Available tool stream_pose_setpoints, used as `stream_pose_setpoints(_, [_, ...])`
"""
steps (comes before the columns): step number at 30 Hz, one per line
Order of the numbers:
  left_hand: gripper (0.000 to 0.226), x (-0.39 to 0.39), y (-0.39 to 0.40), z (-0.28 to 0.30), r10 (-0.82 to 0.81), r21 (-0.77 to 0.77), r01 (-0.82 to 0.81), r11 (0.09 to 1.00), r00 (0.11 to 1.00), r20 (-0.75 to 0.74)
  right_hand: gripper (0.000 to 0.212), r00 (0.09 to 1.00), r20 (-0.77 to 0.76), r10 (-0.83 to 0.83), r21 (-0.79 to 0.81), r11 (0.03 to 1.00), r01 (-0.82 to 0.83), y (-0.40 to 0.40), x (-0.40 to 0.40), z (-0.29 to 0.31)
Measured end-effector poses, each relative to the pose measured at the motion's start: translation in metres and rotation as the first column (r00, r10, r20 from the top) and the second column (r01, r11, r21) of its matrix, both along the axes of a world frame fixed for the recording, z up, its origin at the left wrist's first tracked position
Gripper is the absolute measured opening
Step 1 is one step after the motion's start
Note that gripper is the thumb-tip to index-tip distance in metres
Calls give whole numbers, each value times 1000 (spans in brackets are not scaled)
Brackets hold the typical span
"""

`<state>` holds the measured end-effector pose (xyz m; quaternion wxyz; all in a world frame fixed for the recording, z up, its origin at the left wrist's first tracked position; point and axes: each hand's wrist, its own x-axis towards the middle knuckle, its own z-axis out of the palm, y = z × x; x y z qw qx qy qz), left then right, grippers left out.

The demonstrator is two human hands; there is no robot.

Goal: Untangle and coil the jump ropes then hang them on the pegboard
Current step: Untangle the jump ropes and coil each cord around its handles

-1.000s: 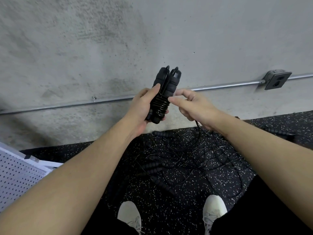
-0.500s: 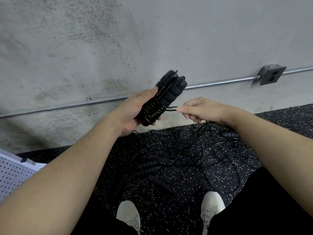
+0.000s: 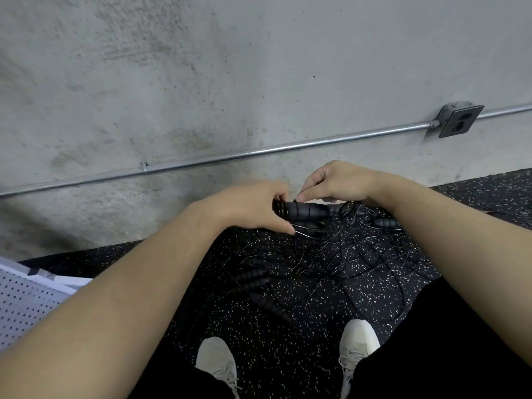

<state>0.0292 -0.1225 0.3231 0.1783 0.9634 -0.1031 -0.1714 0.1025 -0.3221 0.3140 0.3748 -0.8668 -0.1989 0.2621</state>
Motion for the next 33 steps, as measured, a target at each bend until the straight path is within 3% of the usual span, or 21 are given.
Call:
stream_pose_setpoints(4, [79, 5, -8, -5, -21, 193, -8, 981, 989, 144, 13, 999, 36, -5, 47, 999, 3, 8, -4, 3])
stream_pose_setpoints(7, [69, 6, -9, -10, -15, 246, -24, 969, 988, 154, 13, 997, 78, -4, 31, 1000, 2, 16, -11, 2])
stream_pose_setpoints(10, [49, 8, -6, -12, 107, 178, -139, 974, 978, 179, 21, 997, 73, -20, 63, 998, 15, 25, -17, 1])
stream_pose_setpoints(13, [39, 9, 3, -15, 210, 149, -248, 957, 950, 233, 28, 990, -116, -78, 206, 973, 101, 31, -17, 5])
stream_pose_setpoints(16, [36, 7, 8, -15, 287, 71, -318, 945, 917, 278, 21, 968, -251, 9, 120, 993, 22, 28, -13, 4])
stream_pose_setpoints(20, [26, 4, 9, -17, 372, -41, -375, 926, 892, 257, 13, 949, -294, 110, 75, 993, -92, 26, -14, 4])
stream_pose_setpoints(24, [56, 7, 11, -17, 420, -191, -386, 903, 886, 197, 23, 957, -273, 96, 89, 993, -74, 33, -22, 3])
stream_pose_setpoints(26, [51, 11, 13, -20, 467, -414, -392, 821, 880, 92, 25, 976, -196, 99, 44, 995, -92, 35, -22, 1])
stream_pose_setpoints(28, [47, 13, 15, -26, 510, -620, -442, 648, 857, -77, 20, 986, -137, 94, 16, 996, -93, 35, -20, 2])
stream_pose_setpoints(30, [45, 14, 16, -27, 525, -709, -516, 480, 817, -239, 17, 991, -106, 81, 5, 997, -81, 34, -18, 5])
stream_pose_setpoints(33, [36, 17, 22, -18, 530, -749, -606, 266, 742, -412, 43, 1000, 7, 2, -57, 998, -2, 32, -17, 8])
